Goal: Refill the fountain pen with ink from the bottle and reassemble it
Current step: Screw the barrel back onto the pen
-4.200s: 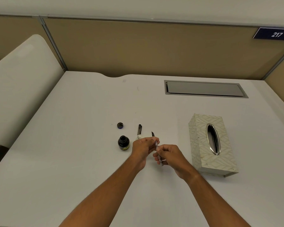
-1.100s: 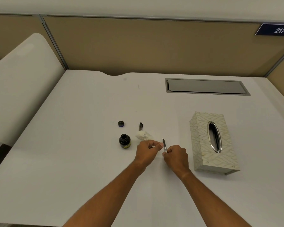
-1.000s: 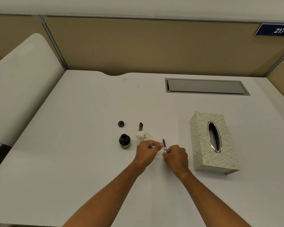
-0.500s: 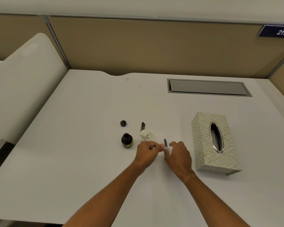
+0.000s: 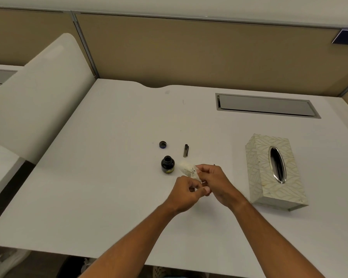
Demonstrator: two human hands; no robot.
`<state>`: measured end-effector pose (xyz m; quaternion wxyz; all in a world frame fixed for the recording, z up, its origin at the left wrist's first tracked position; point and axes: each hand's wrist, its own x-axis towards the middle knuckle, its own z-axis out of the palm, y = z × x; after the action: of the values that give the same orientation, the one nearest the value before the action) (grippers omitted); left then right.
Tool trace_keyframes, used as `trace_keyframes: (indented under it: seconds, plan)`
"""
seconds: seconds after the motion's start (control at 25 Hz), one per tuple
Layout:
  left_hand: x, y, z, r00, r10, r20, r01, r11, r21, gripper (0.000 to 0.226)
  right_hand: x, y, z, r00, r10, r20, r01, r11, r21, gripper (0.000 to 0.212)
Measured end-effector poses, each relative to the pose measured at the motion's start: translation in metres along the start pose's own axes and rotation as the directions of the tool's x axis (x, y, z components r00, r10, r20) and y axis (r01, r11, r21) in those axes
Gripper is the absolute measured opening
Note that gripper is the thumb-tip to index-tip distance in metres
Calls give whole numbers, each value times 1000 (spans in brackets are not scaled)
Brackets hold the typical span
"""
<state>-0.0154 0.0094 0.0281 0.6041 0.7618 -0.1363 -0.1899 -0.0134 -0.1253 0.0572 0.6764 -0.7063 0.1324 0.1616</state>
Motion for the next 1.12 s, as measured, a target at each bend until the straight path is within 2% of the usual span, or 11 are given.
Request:
trace_keyframes:
  seconds: [0.2, 0.36, 0.44, 0.56, 0.64, 0.72, 0.76, 1.0, 1.12]
  plan:
    - [-23, -5, -22, 995, -63, 77, 78, 976, -205, 27, -14, 1, 22, 990, -34, 134, 22, 996, 92, 25]
    - [-42, -18, -39, 991, -98, 88, 116, 967, -226, 40, -22, 8, 45, 993, -110, 36, 108, 993, 40, 19]
    - [-53, -26, -48, 994, -106, 11, 106, 969, -224, 40, -25, 15, 55, 989, -139, -41, 139, 990, -10, 14]
    - [-75, -36, -62, 964, -99, -247, 58, 984, -169, 22, -31, 28, 74, 985, -145, -98, 136, 987, -88, 11]
    - [-92, -37, -63, 931, -53, -361, 17, 995, -100, 32, -35, 34, 86, 988, -126, -88, 118, 988, -96, 10]
    - [-108, -39, -62, 906, 17, -423, -31, 999, -27, 48, -41, 37, 98, 993, -114, -40, 109, 989, -104, 11]
    - [-117, -42, -61, 891, 52, -452, -52, 999, 12, 50, -44, 38, 104, 994, -111, -10, 109, 988, -113, 12]
    - [-175, -53, -57, 782, 137, -608, -56, 987, 151, 41, -69, 50, 139, 983, -61, 176, 85, 988, -132, 12]
    - [-214, -56, -46, 715, 90, -693, 16, 989, 146, 30, -93, 68, 154, 964, -8, 266, 47, 989, -138, 15]
